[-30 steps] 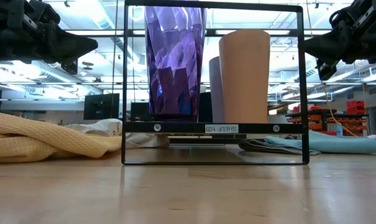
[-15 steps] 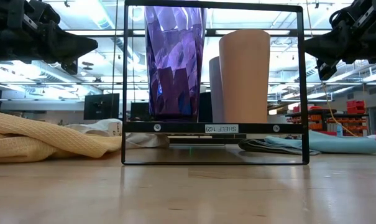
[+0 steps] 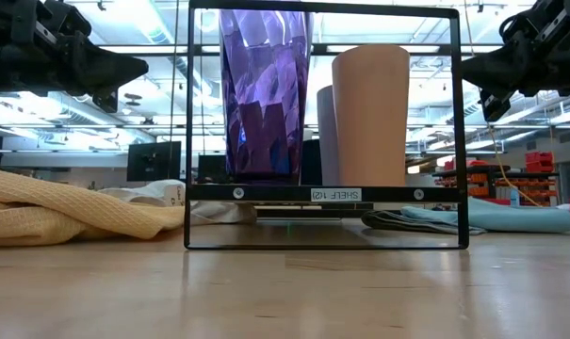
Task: Stack small to large cups/mugs on shelf
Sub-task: Return to Home Position
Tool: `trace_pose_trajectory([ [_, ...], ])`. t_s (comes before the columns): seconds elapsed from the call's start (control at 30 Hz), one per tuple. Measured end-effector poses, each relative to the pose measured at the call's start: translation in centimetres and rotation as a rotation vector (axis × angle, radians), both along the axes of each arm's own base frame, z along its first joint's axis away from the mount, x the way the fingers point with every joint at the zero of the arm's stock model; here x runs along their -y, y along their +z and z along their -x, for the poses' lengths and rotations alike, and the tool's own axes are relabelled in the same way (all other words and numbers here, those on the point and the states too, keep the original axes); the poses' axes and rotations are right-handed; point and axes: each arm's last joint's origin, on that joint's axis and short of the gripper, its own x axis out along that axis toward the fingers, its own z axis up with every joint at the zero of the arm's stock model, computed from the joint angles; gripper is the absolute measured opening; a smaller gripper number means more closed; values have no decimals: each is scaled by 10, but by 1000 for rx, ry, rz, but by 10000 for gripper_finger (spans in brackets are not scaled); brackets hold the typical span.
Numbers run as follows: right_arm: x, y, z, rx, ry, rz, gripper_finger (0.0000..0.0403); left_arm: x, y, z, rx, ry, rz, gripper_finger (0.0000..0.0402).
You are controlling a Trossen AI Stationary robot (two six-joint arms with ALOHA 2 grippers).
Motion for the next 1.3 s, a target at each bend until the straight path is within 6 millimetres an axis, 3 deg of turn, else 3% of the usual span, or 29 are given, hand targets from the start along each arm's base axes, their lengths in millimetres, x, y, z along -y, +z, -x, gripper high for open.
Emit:
trace_pose_trajectory([
  [0.9,0,0,0,0,0,0,16,0,0,0,0,0,1,23],
  [1.3,0,0,0,0,0,0,16,0,0,0,0,0,0,39],
])
